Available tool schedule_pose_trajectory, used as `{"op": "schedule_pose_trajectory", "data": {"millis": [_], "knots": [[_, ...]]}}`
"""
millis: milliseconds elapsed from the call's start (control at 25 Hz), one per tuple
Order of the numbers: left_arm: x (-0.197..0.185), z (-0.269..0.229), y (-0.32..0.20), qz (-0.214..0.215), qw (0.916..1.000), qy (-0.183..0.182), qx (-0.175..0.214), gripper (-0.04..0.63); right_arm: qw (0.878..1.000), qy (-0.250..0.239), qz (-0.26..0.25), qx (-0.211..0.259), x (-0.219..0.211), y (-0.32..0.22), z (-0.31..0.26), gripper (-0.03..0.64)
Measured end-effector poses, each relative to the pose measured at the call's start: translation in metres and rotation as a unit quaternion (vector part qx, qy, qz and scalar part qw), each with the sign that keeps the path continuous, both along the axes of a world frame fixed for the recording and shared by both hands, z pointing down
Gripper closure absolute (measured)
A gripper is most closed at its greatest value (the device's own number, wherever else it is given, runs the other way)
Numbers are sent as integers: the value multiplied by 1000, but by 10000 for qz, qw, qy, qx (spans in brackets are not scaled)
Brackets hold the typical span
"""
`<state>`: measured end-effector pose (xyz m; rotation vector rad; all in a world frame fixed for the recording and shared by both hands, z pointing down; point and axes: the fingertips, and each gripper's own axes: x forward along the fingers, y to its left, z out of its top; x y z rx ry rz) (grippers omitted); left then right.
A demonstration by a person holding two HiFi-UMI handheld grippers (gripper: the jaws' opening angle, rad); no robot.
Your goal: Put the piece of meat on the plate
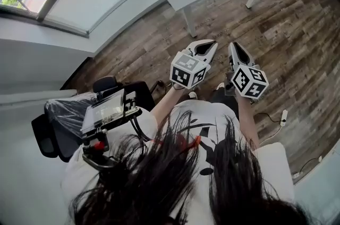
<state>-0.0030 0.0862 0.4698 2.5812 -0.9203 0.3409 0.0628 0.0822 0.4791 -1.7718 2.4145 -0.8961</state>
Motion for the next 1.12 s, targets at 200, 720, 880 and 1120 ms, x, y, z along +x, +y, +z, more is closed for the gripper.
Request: {"op": "schedule_pose_trajectory", "data": {"millis": [200,720,880,1120], "knots": [[-3,11,10,31,9998,-65,-171,590,9998,-93,-47,-182,-6,9,12,568],[-50,-1,86,-15,10000,69,66,589,9997,1,-208,-85,-62,85,3,568],[-62,-4,103,-60,9998,148,116,590,9997,86,-239,9,-75,102,-4,568],[-51,3,110,-30,9999,83,49,589,9994,85,-336,-63,-69,109,2,568]]}}
